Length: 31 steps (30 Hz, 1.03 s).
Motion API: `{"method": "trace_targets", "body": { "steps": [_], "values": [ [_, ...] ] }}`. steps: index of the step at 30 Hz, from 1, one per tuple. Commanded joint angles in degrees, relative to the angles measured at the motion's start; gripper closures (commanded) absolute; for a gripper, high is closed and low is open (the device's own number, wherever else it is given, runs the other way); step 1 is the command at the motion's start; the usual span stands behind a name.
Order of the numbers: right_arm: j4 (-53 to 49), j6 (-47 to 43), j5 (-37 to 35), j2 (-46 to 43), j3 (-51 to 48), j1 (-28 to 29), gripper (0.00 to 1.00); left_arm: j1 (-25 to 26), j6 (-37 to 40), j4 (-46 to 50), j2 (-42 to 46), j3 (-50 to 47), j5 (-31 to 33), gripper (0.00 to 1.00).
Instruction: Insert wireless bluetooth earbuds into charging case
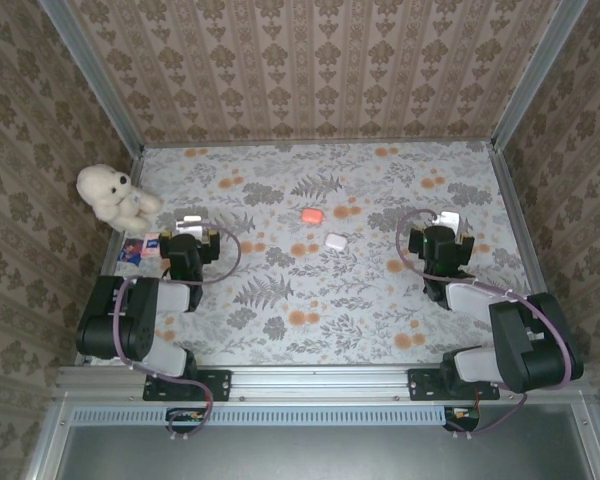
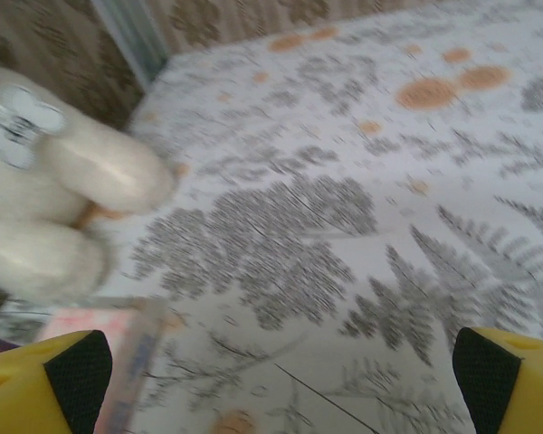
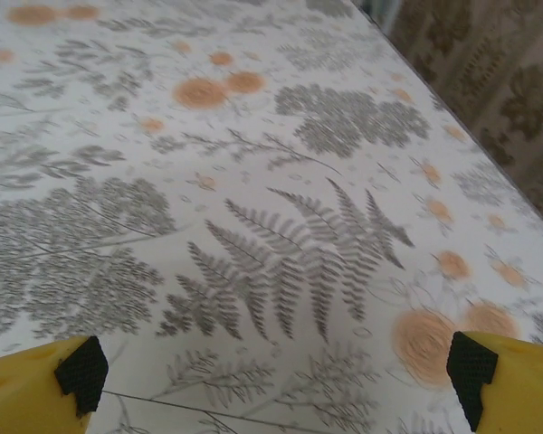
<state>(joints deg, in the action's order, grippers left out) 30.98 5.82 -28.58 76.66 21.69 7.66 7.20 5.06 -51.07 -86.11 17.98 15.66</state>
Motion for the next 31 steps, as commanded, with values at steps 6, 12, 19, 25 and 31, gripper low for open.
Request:
{"method": "trace_targets", "body": {
  "steps": [6, 12, 19, 25, 31],
  "values": [
    [17.4, -2.6, 21.1, 11.0, 1.8, -6.4, 0.0, -4.2, 0.4, -0.9, -2.0, 3.8, -14.1, 0.0],
    [19.5, -2.9, 20.6, 11.0, 0.9, -6.2, 0.0, -6.7, -2.0, 2.7, -2.1, 5.7, -16.5, 0.0],
    [19.2, -3.1, 20.3, 11.0, 1.1, -6.0, 0.0, -6.6, -1.9, 3.0, -2.2, 5.8, -16.3, 0.0],
    [17.1, -2.7, 21.7, 11.6, 2.5, -6.8, 0.0, -6.5, -1.8, 3.0, -2.2, 5.8, -16.2, 0.0],
    [18.8, -3.0, 21.7, 10.9, 1.2, -6.5, 0.0, -6.4, -1.7, 2.6, -2.1, 5.6, -15.9, 0.0]
  ]
}}
